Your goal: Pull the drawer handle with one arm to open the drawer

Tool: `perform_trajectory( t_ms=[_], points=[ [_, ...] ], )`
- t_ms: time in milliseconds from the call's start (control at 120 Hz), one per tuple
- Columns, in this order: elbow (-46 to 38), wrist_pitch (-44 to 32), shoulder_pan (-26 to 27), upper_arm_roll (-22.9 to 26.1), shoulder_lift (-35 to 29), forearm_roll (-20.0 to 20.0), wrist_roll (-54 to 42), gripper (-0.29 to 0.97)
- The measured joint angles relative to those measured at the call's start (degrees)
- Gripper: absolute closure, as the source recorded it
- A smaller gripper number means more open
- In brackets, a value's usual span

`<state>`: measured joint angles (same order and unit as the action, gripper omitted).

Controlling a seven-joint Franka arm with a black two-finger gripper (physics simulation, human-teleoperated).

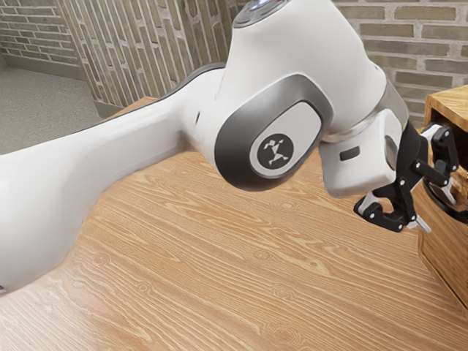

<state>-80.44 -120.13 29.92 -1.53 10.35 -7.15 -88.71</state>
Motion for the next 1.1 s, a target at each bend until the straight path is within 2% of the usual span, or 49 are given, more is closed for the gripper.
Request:
perform_trajectory(
  t_ms=[200,417,633,817,933,1050,1100],
  points=[
    [-4.79,-0.08,0.10,-0.33,-4.40,-0.06,0.34,0.49],
    [-9.73,-0.68,-0.06,-0.28,-7.95,0.00,0.78,0.44],
    [-15.82,-1.20,-0.75,-0.31,-14.67,0.07,1.16,0.55],
    [-19.73,-1.72,-0.39,-0.37,-17.72,0.09,1.55,0.44],
    [-23.03,-2.13,-0.47,-0.45,-20.40,0.15,1.80,0.45],
    [-29.55,-3.06,-2.51,-0.47,-25.99,0.22,2.00,0.42],
    [-31.02,-3.22,-2.82,-0.44,-27.33,0.20,2.07,0.45]
  ],
)
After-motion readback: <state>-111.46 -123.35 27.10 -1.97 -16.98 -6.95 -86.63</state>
